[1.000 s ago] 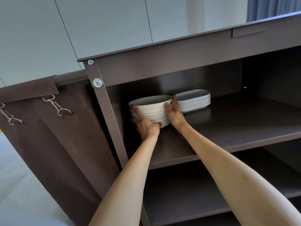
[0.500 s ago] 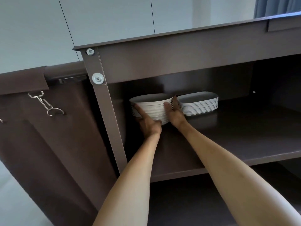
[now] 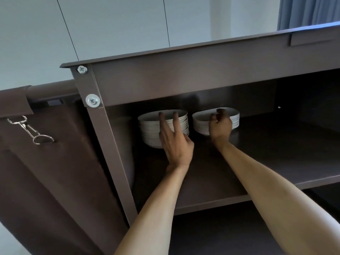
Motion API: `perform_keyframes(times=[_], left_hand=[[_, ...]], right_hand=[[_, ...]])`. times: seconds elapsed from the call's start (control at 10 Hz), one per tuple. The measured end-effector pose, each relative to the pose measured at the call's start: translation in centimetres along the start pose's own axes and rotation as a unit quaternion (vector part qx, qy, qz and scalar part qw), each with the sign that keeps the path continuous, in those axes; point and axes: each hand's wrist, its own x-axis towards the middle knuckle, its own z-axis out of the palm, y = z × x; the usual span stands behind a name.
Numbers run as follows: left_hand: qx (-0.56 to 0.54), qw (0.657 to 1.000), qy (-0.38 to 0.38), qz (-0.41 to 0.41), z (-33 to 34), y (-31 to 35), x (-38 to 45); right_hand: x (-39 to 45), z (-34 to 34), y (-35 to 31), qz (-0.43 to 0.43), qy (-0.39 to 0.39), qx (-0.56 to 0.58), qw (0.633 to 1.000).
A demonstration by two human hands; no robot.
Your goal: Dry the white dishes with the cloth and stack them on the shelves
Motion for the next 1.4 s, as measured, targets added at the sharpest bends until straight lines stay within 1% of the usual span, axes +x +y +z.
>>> perform_keyframes(times=[0.1, 0.2, 0.4, 0.5, 0.6, 0.7, 0.8, 0.9, 1.0, 1.1, 1.2, 1.3, 1.4], left_hand=[[-0.055, 0.987, -0.148, 0.016, 1.9, 1.9, 0.6], [-0.043, 0.962, -0.261, -0.06, 5.2, 3.4, 1.1], [-0.029, 0.937, -0.322, -0.133, 10.2, 3.4, 2.3], [-0.046, 0.934, -0.319, -0.154, 11.8, 3.0, 3.3], [-0.062, 0.931, -0.311, -0.178, 13.1, 3.2, 3.4], [-0.062, 0.94, -0.257, -0.213, 13.6, 3.3, 3.4], [-0.049, 0.943, -0.233, -0.233, 13.8, 3.1, 3.5], [0.022, 0.953, -0.224, -0.2, 13.3, 3.1, 3.4], [0.109, 0.963, -0.208, -0.133, 12.0, 3.3, 3.5], [0.158, 0.963, -0.197, -0.094, 9.5, 3.4, 3.2], [0.183, 0.958, -0.182, -0.122, 6.0, 2.3, 2.9], [0.218, 0.949, -0.183, -0.135, 3.4, 0.8, 2.5], [0.204, 0.955, -0.171, -0.129, 2.8, 0.1, 2.4]], right_hand=[[3.4, -3.3, 2.4, 0.081, 0.054, -0.029, 0.995], [6.0, -5.1, 4.7, 0.146, 0.022, -0.014, 0.989], [9.5, -4.3, 6.7, 0.156, -0.078, 0.009, 0.985], [10.5, -2.9, 6.9, 0.144, -0.092, 0.011, 0.985], [10.4, -2.4, 8.0, 0.119, -0.086, -0.037, 0.988], [9.7, -2.4, 8.0, 0.079, -0.101, -0.079, 0.989], [9.3, -2.5, 7.8, 0.041, -0.134, -0.102, 0.985], [9.0, -2.8, 7.6, 0.038, -0.148, -0.088, 0.984], [9.0, -2.9, 7.7, 0.034, -0.147, -0.073, 0.986], [8.8, -3.0, 7.6, 0.03, -0.155, -0.079, 0.984], [8.3, -3.1, 6.8, 0.043, -0.172, -0.085, 0.981], [7.5, -2.9, 5.6, 0.048, -0.152, -0.151, 0.976], [5.4, -2.2, 3.2, -0.078, -0.061, -0.164, 0.981]])
